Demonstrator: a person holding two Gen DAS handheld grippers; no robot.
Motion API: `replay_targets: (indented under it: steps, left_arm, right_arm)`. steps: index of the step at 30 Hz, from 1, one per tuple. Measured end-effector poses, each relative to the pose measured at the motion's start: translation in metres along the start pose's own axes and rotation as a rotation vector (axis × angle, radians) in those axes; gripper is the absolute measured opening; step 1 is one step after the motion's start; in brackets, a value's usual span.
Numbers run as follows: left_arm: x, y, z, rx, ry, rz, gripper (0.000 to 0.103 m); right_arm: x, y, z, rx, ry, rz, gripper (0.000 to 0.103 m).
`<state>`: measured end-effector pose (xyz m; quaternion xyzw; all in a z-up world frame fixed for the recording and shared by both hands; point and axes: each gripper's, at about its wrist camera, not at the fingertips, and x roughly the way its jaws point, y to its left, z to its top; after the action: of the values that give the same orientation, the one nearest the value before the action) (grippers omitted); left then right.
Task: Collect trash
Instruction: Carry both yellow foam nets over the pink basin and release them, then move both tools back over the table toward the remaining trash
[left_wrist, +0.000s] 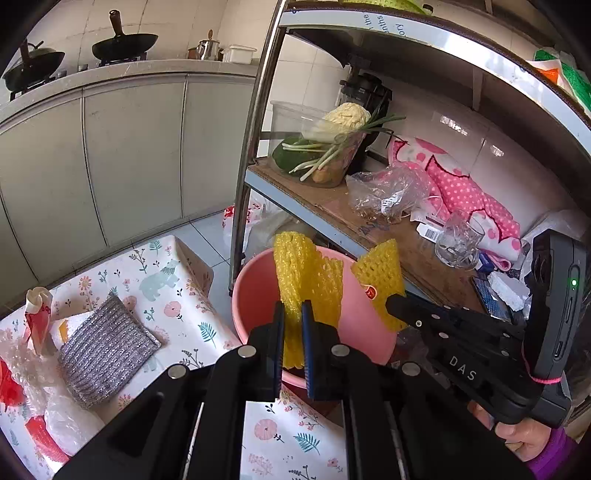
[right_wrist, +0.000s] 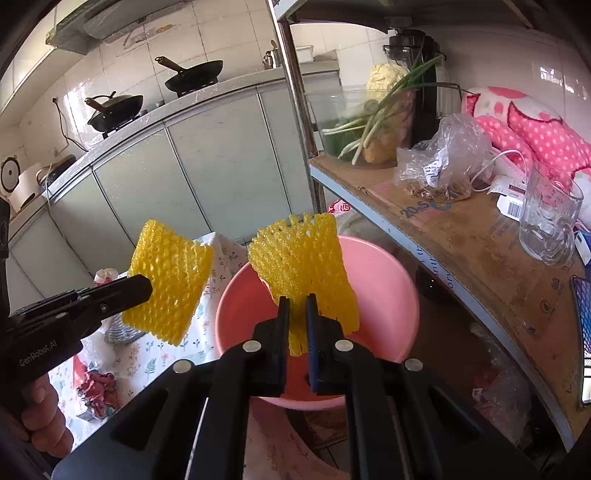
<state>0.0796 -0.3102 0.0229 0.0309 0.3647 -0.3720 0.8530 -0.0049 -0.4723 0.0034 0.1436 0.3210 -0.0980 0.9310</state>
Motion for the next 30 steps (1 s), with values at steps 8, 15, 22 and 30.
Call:
replay_targets:
  steps: [8,15,22,30]
  left_arm:
    - [0.028,-0.003,-0.001,0.009,0.032,0.015,0.008]
    - [0.056,-0.008,-0.006,0.012,0.075,0.023,0.008]
    - [0.074,-0.015,-0.012,0.024,0.098,0.031,0.010]
    - [0.062,-0.015,-0.010,-0.002,0.070,0.019,0.034]
  right_arm:
    - [0.019,-0.011,0.002,0.036,0.025,-0.019,0.009]
    - [0.035,-0.026,-0.005,0.073,0.071,-0.039,0.009]
    - [0.051,-0.033,-0.010,0.096,0.110,-0.023,0.011]
    - [0.051,-0.036,-0.012,0.123,0.120,-0.008,0.032]
